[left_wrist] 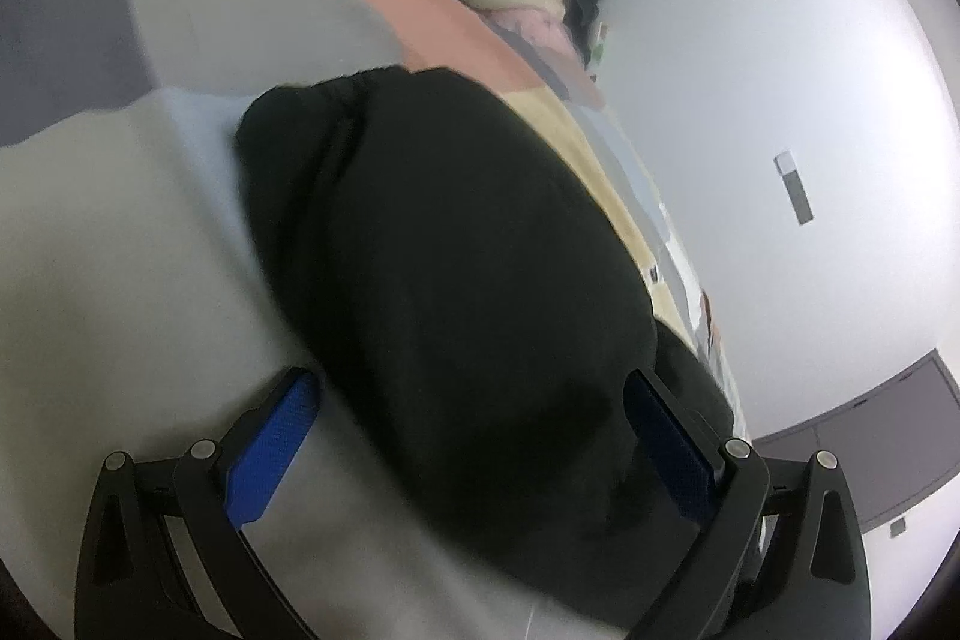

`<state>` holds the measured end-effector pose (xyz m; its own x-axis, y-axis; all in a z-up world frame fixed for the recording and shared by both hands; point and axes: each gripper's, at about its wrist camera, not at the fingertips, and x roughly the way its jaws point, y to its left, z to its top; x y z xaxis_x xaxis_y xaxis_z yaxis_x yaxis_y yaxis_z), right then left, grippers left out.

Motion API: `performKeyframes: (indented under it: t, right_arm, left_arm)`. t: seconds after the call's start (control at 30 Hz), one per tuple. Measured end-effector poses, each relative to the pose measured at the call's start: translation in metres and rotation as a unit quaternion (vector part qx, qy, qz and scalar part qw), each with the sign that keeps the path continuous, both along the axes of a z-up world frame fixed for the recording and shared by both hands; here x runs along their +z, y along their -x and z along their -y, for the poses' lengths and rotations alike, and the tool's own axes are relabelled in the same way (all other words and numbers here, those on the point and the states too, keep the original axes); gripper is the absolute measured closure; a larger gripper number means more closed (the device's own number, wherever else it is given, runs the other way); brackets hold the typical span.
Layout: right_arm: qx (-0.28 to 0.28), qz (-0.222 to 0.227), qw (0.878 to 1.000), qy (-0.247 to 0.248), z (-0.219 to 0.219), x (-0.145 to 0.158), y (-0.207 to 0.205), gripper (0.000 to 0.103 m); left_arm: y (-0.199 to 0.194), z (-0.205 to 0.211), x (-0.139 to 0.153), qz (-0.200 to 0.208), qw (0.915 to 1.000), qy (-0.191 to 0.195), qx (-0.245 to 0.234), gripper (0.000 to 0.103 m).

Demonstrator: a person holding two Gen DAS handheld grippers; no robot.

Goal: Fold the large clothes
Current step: 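Move the left tool to the other sleeve cuff and grasp it, then lift the gripped sleeve and fold it across the jacket body with the left tool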

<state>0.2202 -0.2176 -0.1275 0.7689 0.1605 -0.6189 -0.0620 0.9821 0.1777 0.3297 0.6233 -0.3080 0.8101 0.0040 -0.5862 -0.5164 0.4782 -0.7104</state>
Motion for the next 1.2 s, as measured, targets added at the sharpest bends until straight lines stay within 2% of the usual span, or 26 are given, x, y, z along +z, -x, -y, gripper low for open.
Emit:
performKeyframes:
  t: [0.1, 0.23, 0.3, 0.33, 0.37, 0.4, 0.47, 0.53, 0.67, 0.77, 1.07, 1.2]
  right_arm:
    - [-0.006, -0.005, 1.0, 0.003, -0.002, -0.003, -0.006, 0.005]
    - [-0.004, -0.01, 1.0, 0.011, -0.006, -0.005, -0.012, 0.005]
    - [0.0, -0.011, 1.0, 0.006, -0.007, -0.005, -0.014, 0.005]
    - [0.004, -0.009, 1.0, 0.002, -0.009, -0.005, -0.013, 0.005]
    - [0.009, -0.007, 1.0, 0.003, -0.011, -0.003, -0.013, 0.005]
    - [0.012, -0.006, 1.0, 0.004, -0.012, -0.002, -0.013, 0.005]
    - [0.017, -0.002, 1.0, 0.013, -0.016, 0.0, -0.011, 0.005]
    - [0.023, 0.002, 1.0, 0.019, -0.017, 0.002, -0.008, 0.005]
    - [0.033, 0.004, 0.999, 0.019, -0.017, 0.005, -0.003, 0.005]
    - [0.037, 0.013, 0.999, 0.019, -0.016, 0.01, 0.005, 0.005]
    - [0.055, 0.028, 0.998, 0.023, -0.009, 0.016, 0.027, 0.005]
    - [0.058, 0.037, 0.997, 0.024, -0.004, 0.018, 0.038, 0.005]
  left_arm:
    - [-0.013, -0.008, -0.003, 0.003, 0.9999, -0.008, 0.011, 0.005]
    - [-0.027, -0.017, -0.004, 0.011, 0.9997, -0.005, 0.02, 0.015]
    - [-0.03, -0.02, -0.005, 0.03, 0.9994, 0.007, 0.018, 0.029]
    - [-0.031, -0.021, -0.005, 0.035, 0.9992, 0.011, 0.017, 0.043]
    - [-0.033, -0.02, -0.001, 0.038, 0.999, 0.014, 0.018, 0.052]
    - [-0.032, -0.02, 0.002, 0.042, 0.9988, 0.014, 0.019, 0.057]
    - [-0.026, -0.018, 0.01, 0.048, 0.9985, 0.012, 0.021, 0.076]
    - [-0.021, -0.015, 0.022, 0.046, 0.9987, 0.003, 0.023, 0.083]
    - [-0.011, -0.001, 0.055, 0.037, 0.9982, -0.041, 0.023, 0.089]
    - [-0.001, 0.006, 0.079, 0.037, 0.9977, -0.052, 0.022, 0.092]
    - [0.025, 0.044, 0.162, 0.03, 0.9918, -0.124, 0.005, 0.095]
    - [0.038, 0.068, 0.195, 0.04, 0.9889, -0.143, 0.0, 0.096]
